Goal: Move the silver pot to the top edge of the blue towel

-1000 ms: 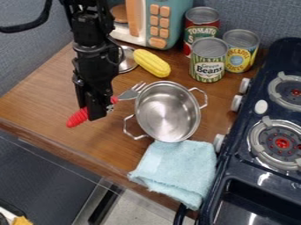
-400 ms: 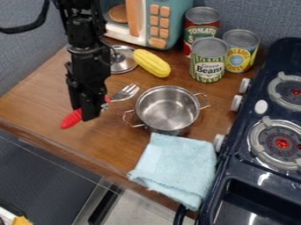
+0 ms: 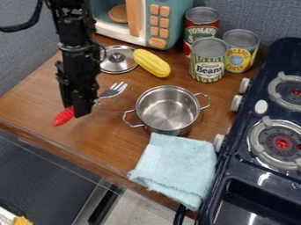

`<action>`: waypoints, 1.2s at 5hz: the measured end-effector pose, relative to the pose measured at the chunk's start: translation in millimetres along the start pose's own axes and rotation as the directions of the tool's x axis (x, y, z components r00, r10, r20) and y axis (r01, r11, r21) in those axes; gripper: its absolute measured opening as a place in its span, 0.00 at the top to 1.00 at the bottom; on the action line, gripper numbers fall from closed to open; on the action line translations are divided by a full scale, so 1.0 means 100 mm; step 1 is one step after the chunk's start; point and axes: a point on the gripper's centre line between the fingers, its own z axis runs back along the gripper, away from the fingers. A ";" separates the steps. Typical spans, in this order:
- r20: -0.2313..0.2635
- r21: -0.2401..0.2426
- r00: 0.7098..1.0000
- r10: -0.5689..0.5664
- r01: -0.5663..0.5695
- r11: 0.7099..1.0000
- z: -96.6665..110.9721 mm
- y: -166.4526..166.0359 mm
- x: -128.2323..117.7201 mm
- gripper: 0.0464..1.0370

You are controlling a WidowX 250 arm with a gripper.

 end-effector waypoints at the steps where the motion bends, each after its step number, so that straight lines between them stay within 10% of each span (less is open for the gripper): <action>1: 0.026 0.011 0.998 0.056 -0.057 0.998 0.01 0.12 -0.02 0.66; 6: 0.033 0.030 0.990 0.134 -0.135 0.990 -0.23 0.26 0.04 0.66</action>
